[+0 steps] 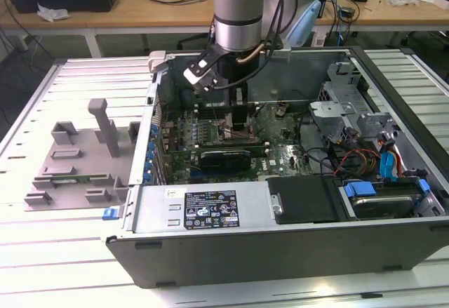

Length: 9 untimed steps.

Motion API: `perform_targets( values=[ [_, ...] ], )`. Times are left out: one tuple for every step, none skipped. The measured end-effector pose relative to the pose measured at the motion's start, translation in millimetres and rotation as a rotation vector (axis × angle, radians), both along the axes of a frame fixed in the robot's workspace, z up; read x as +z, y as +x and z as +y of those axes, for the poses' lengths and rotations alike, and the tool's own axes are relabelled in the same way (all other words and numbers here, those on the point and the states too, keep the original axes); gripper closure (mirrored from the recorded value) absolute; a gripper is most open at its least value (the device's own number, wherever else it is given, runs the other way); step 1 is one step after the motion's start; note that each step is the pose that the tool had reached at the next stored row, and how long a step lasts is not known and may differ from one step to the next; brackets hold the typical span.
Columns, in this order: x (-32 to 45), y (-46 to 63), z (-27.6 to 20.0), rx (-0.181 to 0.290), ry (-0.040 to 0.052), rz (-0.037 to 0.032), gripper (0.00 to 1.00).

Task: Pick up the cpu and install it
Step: 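Place the cpu into insertion slot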

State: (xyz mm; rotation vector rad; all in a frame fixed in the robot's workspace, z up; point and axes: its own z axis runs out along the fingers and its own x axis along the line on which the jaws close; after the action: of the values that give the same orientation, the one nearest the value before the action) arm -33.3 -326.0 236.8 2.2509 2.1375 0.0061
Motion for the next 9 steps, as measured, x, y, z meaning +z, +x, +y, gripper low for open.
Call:
perform_targets(
  values=[
    [-1.6, 0.4, 0.7, 0.004, -0.0008, -0.0001, 0.46],
    [-3.4, 0.5, 1.3, 0.012, -0.0014, -0.0001, 0.46],
    [-4.7, 0.5, 1.5, 0.021, -0.0015, -0.0001, 0.46],
    [-6.0, 0.5, 1.8, 0.031, -0.0015, -0.0001, 0.46],
    [-7.9, 0.5, 2.2, 0.041, -0.0016, 0.0010, 0.46],
    [-9.0, 0.4, 2.6, 0.043, -0.0016, 0.0014, 0.46],
    [-10.0, 0.4, 3.4, 0.043, -0.0018, 0.0017, 0.46],
    [-10.7, 0.5, 4.1, 0.044, -0.0017, 0.0019, 0.46],
    [-11.5, 0.5, 4.9, 0.044, -0.0016, 0.0019, 0.46]
  ],
)
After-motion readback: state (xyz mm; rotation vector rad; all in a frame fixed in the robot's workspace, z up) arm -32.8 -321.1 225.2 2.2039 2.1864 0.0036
